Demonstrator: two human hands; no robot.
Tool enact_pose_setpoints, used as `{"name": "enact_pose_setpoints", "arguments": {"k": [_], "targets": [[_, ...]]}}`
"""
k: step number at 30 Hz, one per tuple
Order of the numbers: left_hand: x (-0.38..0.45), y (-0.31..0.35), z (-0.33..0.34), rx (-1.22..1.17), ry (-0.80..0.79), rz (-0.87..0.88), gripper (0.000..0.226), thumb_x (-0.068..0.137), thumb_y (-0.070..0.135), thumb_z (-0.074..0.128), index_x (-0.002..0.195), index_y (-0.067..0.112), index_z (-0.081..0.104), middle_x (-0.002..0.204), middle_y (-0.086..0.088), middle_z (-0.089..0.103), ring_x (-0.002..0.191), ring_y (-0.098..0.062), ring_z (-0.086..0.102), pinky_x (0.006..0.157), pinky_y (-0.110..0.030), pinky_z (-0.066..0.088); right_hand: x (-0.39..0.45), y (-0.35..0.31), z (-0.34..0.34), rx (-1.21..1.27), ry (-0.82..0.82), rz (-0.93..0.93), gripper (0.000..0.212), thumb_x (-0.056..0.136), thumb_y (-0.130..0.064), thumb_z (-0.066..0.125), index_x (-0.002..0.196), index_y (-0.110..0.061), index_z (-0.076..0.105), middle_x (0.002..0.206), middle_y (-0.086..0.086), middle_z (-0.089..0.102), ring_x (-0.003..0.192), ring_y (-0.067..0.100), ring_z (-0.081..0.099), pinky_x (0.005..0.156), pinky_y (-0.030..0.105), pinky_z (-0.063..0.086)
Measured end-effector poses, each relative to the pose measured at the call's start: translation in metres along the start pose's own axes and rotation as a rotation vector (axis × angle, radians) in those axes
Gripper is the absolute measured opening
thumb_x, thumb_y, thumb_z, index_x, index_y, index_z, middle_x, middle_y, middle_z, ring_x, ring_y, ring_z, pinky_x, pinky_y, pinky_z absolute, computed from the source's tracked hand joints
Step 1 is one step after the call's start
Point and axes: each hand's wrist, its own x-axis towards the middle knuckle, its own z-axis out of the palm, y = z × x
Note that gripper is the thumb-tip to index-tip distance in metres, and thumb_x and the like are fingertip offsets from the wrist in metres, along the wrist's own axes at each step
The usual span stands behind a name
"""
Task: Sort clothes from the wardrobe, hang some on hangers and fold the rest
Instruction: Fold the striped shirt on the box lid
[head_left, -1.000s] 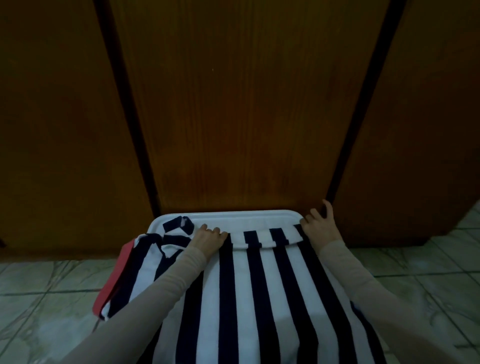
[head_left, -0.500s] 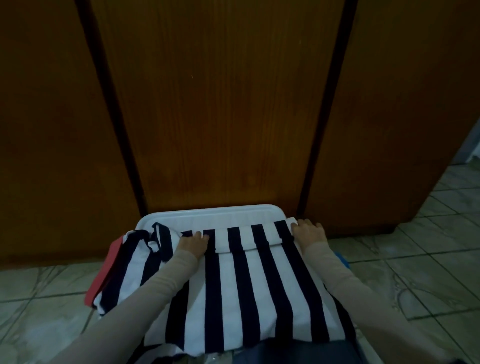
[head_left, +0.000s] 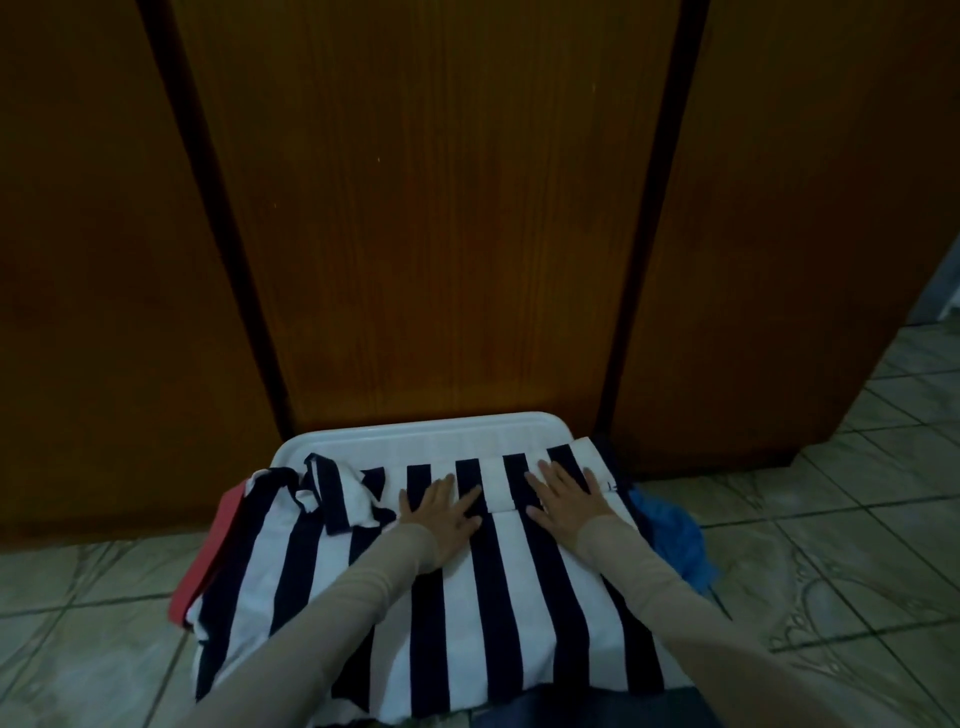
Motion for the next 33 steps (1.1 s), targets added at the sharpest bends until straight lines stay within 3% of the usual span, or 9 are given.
{"name": "enact_pose_setpoints", "arguments": {"k": [2, 6, 14, 20, 23, 26, 28, 31, 33], "targets": [[-0.001, -0.006, 0.000, 0.050, 0.025, -0.013, 0.052, 0.102, 0.041, 0.016, 0.150, 0.031, -0.002, 0.158, -0.003, -0.009, 0.146, -0.022, -0.004, 0.113, -0.058, -0.003, 0.002, -0.002, 0.002, 0.021, -0.003, 0.040, 0.058, 0.101, -0.045, 0.016, 0.150, -0.026, -0.007, 0.157, 0.002, -0.013, 0.145, 0.020, -0.012, 0.115, 0.045, -0.009], [-0.009, -0.035, -0.014, 0.072, 0.265, -0.089, 0.042, 0.101, 0.033, 0.023, 0.140, 0.020, 0.034, 0.143, -0.004, 0.037, 0.131, -0.021, 0.033, 0.112, -0.050, 0.015, 0.006, -0.015, -0.007, 0.077, -0.043, 0.049, 0.062, 0.100, -0.046, 0.023, 0.150, -0.023, -0.004, 0.157, 0.005, -0.012, 0.145, 0.019, -0.009, 0.114, 0.052, -0.007], [-0.039, -0.122, -0.032, -0.404, 0.536, -0.427, 0.029, 0.093, 0.016, 0.045, 0.121, 0.010, 0.052, 0.126, -0.013, 0.048, 0.115, -0.031, 0.048, 0.094, -0.039, 0.044, 0.021, -0.102, -0.027, 0.238, 0.024, -0.204, 0.058, 0.094, -0.037, 0.047, 0.145, -0.021, 0.025, 0.155, 0.000, 0.015, 0.142, 0.017, 0.015, 0.117, 0.045, 0.002], [-0.060, -0.148, -0.023, -0.514, 0.482, -0.482, 0.020, 0.092, 0.019, 0.050, 0.109, 0.011, 0.058, 0.116, -0.011, 0.060, 0.106, -0.027, 0.057, 0.088, -0.029, 0.044, 0.032, -0.170, -0.043, 0.441, -0.008, -0.255, 0.075, 0.082, -0.049, 0.062, 0.142, -0.020, 0.029, 0.143, 0.003, 0.039, 0.130, 0.021, 0.037, 0.107, 0.039, 0.032], [-0.062, -0.155, -0.017, -0.545, 0.420, -0.378, 0.015, 0.093, 0.020, 0.051, 0.096, 0.014, 0.063, 0.100, -0.005, 0.065, 0.093, -0.020, 0.061, 0.077, -0.020, 0.045, 0.040, -0.194, -0.053, 0.414, 0.105, -0.170, 0.083, 0.076, -0.056, 0.065, 0.141, -0.021, 0.027, 0.139, 0.004, 0.040, 0.128, 0.024, 0.039, 0.103, 0.041, 0.036], [-0.063, -0.156, -0.006, -0.789, 0.274, -0.273, 0.023, 0.093, 0.006, 0.049, 0.076, 0.019, 0.059, 0.071, 0.000, 0.062, 0.064, -0.010, 0.058, 0.065, -0.020, 0.047, 0.045, -0.209, -0.060, 0.358, 0.089, -0.133, 0.082, 0.076, -0.045, 0.071, 0.140, -0.020, 0.026, 0.135, 0.007, 0.042, 0.122, 0.027, 0.045, 0.096, 0.038, 0.042], [-0.062, -0.157, 0.000, -0.914, 0.255, -0.282, 0.027, 0.092, -0.001, 0.045, 0.078, 0.019, 0.057, 0.064, -0.002, 0.062, 0.055, -0.009, 0.057, 0.063, -0.025, 0.050, 0.047, -0.214, -0.063, 0.282, 0.046, -0.118, 0.069, 0.080, -0.030, 0.070, 0.136, -0.016, 0.032, 0.130, 0.010, 0.047, 0.116, 0.028, 0.051, 0.089, 0.035, 0.045], [-0.060, -0.159, 0.002, -0.987, 0.246, -0.293, 0.022, 0.094, -0.003, 0.039, 0.098, 0.011, 0.056, 0.065, -0.003, 0.061, 0.055, -0.011, 0.055, 0.055, -0.019, 0.047, 0.049, -0.211, -0.068, 0.283, 0.121, -0.077, 0.012, 0.088, -0.008, 0.054, 0.098, -0.015, 0.053, 0.113, 0.011, 0.057, 0.104, 0.028, 0.058, 0.074, 0.029, 0.045], [-0.062, -0.157, -0.002, -1.016, 0.229, -0.282, 0.028, 0.095, -0.004, 0.037, 0.114, 0.010, 0.053, 0.067, -0.003, 0.059, 0.054, -0.010, 0.052, 0.048, -0.014, 0.045, 0.052, -0.207, -0.068, 0.378, 0.162, -0.044, 0.029, 0.090, -0.001, 0.044, 0.068, -0.020, 0.042, 0.097, 0.009, 0.057, 0.097, 0.027, 0.060, 0.067, 0.026, 0.041]]}}
